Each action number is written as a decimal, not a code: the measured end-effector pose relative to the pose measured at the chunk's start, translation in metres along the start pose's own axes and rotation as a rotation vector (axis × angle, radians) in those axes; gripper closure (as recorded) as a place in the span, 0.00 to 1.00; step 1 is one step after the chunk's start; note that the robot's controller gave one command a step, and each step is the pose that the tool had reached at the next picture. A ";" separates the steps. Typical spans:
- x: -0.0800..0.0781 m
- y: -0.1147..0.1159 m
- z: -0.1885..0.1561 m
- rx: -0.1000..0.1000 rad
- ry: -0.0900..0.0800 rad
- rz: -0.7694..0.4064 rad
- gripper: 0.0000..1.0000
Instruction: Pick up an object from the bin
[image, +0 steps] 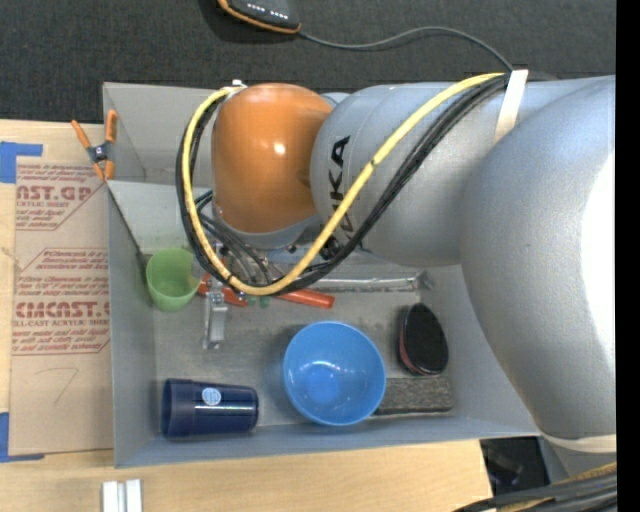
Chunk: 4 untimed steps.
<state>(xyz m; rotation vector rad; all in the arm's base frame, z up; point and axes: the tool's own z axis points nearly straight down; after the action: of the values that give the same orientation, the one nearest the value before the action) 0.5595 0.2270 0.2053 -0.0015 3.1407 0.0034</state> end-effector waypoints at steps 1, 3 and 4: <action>0.000 0.000 0.000 0.000 0.000 0.000 0.00; 0.004 -0.052 -0.010 0.000 -0.002 -0.094 0.00; 0.009 -0.036 -0.008 -0.003 -0.011 -0.063 0.00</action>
Offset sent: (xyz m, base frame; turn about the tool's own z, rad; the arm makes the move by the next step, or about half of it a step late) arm 0.0151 -0.0345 0.1103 -0.0370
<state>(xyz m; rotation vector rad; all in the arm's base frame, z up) 0.5502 0.1910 0.2130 -0.0997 3.1283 0.0085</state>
